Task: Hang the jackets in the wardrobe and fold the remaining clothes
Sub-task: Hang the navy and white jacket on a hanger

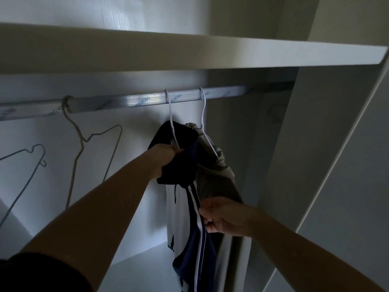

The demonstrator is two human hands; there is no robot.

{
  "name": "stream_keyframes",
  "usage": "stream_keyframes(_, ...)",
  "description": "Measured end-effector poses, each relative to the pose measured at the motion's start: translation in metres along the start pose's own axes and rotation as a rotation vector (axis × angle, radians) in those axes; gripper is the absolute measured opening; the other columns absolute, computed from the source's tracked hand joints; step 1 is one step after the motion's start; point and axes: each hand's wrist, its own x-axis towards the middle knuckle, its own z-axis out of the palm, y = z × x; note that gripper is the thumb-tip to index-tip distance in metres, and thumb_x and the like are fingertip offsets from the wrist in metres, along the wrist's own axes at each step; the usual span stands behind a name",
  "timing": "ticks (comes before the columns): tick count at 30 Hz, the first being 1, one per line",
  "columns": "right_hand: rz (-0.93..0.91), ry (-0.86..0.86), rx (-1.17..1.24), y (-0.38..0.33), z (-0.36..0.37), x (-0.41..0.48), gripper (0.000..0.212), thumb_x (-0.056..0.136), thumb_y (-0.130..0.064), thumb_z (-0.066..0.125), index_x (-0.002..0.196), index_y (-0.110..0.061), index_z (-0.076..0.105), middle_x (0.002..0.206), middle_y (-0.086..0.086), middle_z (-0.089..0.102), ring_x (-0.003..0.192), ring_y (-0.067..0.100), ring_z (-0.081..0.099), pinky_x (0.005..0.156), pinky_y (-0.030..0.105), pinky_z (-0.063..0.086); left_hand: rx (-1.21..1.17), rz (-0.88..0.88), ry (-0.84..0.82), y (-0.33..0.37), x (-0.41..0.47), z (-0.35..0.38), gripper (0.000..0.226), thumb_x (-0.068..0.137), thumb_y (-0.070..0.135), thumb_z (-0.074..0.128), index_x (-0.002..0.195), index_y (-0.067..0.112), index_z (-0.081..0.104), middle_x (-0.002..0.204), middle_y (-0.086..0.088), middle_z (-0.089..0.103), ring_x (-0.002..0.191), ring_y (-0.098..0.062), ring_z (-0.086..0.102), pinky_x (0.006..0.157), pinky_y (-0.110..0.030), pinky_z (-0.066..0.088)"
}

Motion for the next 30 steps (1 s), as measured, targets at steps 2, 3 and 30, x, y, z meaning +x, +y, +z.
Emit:
stream_keyframes(2, -0.006, 0.016, -0.031, 0.0, 0.0, 0.001, 0.007, 0.087, -0.01, 0.061, 0.092, -0.013, 0.064, 0.084, -0.003, 0.068, 0.078, 0.009, 0.064, 0.076, 0.026, 0.052, 0.006, 0.007, 0.007, 0.0, 0.0, -0.001, 0.015, 0.093, 0.011, 0.056, 0.096, 0.001, 0.067, 0.084, -0.015, 0.068, 0.071, -0.027, 0.066, 0.065, -0.035, 0.055)
stream_keyframes(3, -0.005, 0.035, -0.062, -0.001, 0.0, 0.001, 0.009, 0.087, -0.012, 0.062, 0.095, -0.013, 0.065, 0.088, -0.001, 0.067, 0.081, 0.01, 0.064, 0.077, 0.026, 0.052, 0.012, 0.009, 0.014, 0.0, 0.0, -0.002, 0.015, 0.093, 0.01, 0.057, 0.097, 0.001, 0.067, 0.086, -0.016, 0.067, 0.073, -0.028, 0.066, 0.068, -0.037, 0.056)
stream_keyframes(30, -0.566, 0.888, -1.141, 0.019, 0.027, -0.014, 0.02, 0.094, -0.018, 0.054, 0.104, -0.028, 0.04, 0.071, -0.015, 0.049, 0.062, 0.003, 0.053, 0.058, 0.023, 0.049, 0.273, 0.554, 0.19, -0.031, -0.027, 0.032, 0.054, 0.085, 0.03, 0.067, 0.132, 0.017, 0.044, 0.107, 0.009, 0.058, 0.097, -0.009, 0.057, 0.083, -0.022, 0.042)
